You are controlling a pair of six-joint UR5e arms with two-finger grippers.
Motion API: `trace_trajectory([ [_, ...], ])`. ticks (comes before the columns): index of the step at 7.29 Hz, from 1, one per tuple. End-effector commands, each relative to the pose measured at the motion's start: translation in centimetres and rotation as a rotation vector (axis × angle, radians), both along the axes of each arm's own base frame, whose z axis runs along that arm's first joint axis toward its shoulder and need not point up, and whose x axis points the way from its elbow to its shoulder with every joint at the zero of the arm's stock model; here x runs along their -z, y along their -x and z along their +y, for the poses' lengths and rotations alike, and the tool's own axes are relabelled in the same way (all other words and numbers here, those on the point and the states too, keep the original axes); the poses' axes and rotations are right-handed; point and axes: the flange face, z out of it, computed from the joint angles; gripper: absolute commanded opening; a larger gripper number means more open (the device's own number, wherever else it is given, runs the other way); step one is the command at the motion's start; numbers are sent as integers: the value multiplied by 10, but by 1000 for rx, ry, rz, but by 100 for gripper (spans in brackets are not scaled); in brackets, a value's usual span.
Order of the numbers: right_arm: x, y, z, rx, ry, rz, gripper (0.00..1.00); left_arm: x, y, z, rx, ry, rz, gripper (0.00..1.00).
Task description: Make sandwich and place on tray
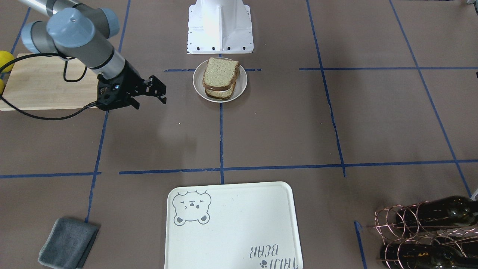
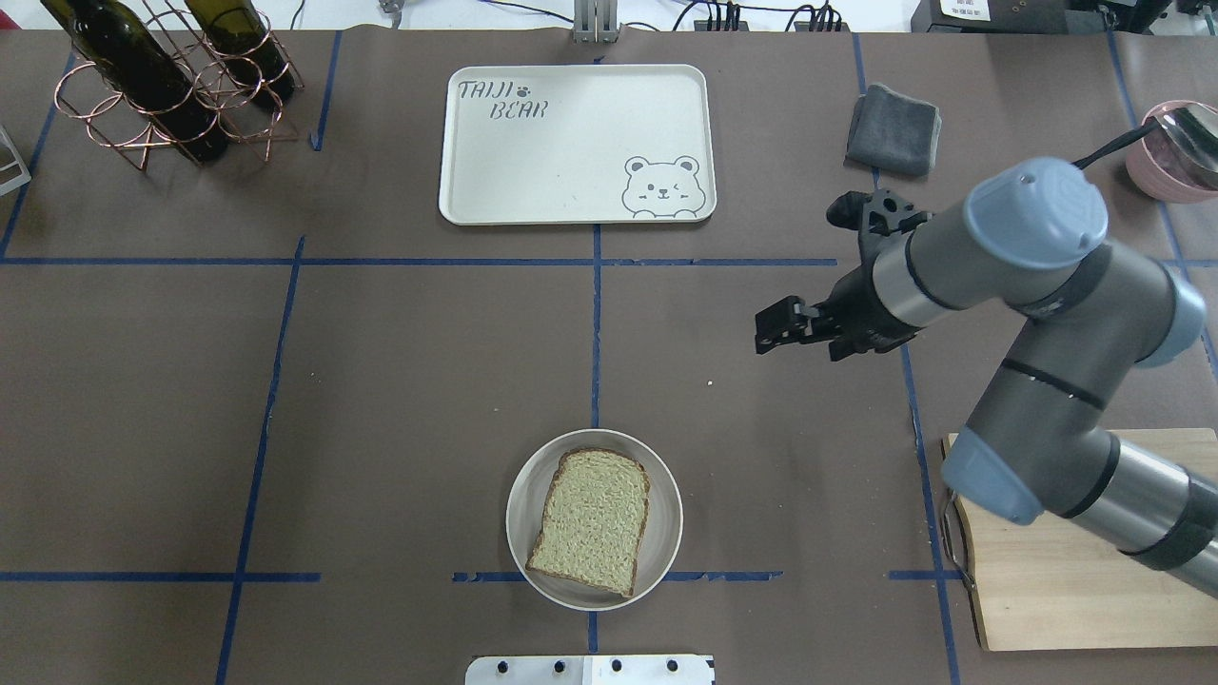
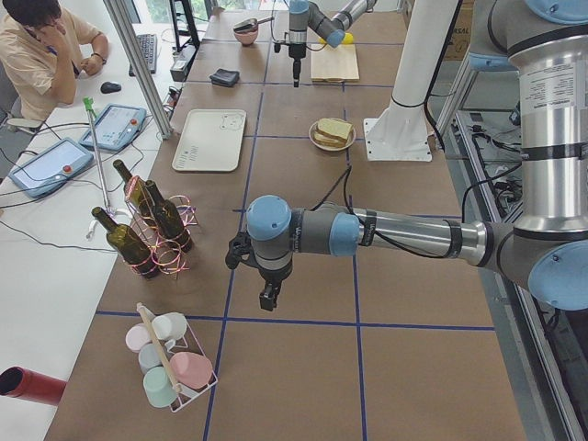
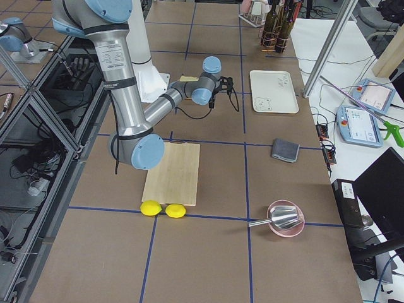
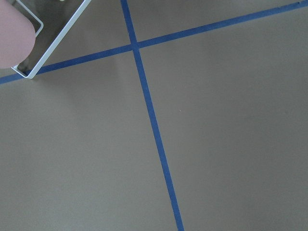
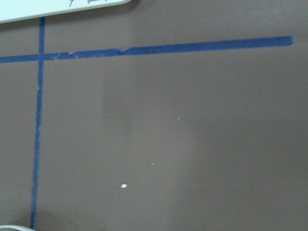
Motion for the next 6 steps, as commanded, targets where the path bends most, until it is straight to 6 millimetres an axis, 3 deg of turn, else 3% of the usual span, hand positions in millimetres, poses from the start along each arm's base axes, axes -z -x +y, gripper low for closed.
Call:
trace_trajectory([
  [1,-81,-98,-31,101,-115,96,100,24,-2,-33,-3,-84,3,100],
  [2,-122,-158,-37,127,-165,124,100,41,-3,-58,0,-198,8,100],
  [3,-159,-218,-37,143,-191,155,100,42,-4,-73,51,-205,24,100],
  [4,-199,-276,-26,196,-232,190,100,48,-18,-72,57,-176,123,100],
  [6,-253,-372,0,223,-187,244,100,80,-80,-68,-65,-326,224,100],
])
